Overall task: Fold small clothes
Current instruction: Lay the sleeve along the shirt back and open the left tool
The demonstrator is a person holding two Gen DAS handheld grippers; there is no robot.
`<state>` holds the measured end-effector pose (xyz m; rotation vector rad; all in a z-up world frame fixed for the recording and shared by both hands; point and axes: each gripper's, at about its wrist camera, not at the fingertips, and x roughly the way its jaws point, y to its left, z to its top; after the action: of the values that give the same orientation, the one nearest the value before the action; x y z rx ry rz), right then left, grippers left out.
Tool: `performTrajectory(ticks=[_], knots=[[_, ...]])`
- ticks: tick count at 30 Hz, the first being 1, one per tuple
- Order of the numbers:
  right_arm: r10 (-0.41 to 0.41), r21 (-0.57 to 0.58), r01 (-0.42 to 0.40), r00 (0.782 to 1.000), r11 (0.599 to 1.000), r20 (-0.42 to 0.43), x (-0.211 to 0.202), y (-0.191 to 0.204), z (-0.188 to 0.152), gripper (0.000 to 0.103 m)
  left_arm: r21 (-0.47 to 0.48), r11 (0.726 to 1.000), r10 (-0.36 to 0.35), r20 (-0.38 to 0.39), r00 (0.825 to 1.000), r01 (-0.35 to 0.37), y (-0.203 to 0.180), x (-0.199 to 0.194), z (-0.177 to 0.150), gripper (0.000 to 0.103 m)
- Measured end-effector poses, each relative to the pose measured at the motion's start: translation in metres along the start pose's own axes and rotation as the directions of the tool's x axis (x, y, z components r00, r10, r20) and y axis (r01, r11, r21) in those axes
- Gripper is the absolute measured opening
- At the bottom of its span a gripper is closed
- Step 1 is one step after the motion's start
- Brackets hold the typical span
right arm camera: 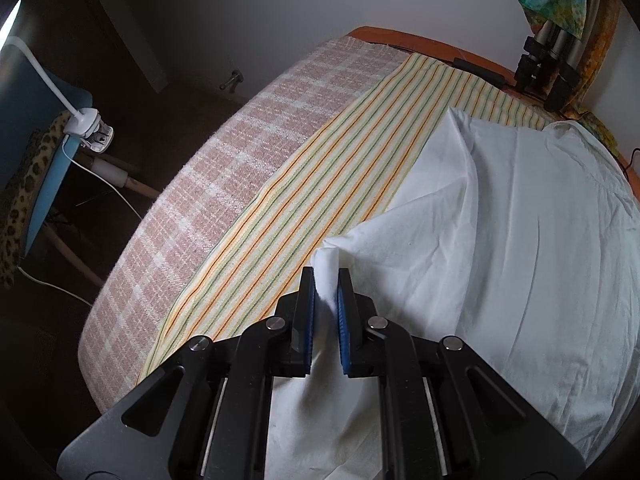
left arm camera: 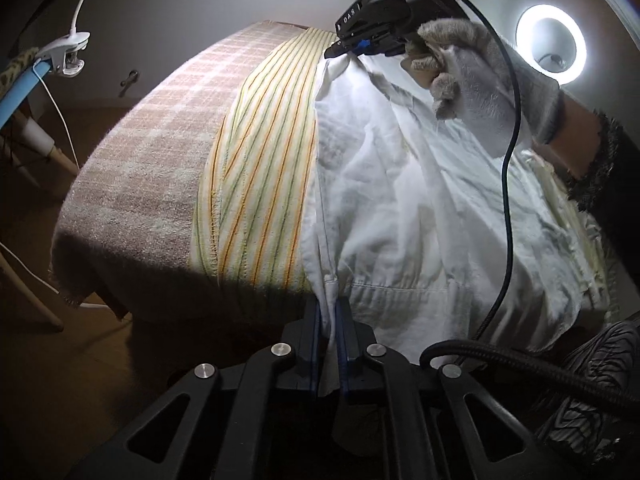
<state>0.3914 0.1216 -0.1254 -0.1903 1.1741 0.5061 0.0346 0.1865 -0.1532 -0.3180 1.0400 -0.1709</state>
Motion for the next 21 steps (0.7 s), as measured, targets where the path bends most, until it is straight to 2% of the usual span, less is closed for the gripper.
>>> performTrajectory(ticks=[4,10,15,21], knots=[[0.039,0.023,-0.039,0.999,0.999,0.020,-0.013,-0.012,-0.001,0.010,-0.003,0.999,-0.042,0.055,0.998,0.042,-0.007,-0.017,0.005,0.003],[0.112,0.086,-0.119,0.990,0.989,0.086,-0.042,-0.043,-0.008,0.010,0.119,0.992,-0.057,0.111,0.992,0.044,-0.047,-0.032,0.016,0.003],[0.154,0.138,-0.174,0.978,0.975,0.144,-0.067,-0.080,-0.021,0.010,0.228,0.972,-0.086,0.116,0.990,0.058,-0.088,-0.033,0.021,0.003],[0.137,0.182,-0.168,0.975,0.969,0.172,-0.086,-0.121,-0.050,0.010,0.355,0.931,-0.115,0.071,0.991,0.083,-0.136,-0.021,0.014,0.003]])
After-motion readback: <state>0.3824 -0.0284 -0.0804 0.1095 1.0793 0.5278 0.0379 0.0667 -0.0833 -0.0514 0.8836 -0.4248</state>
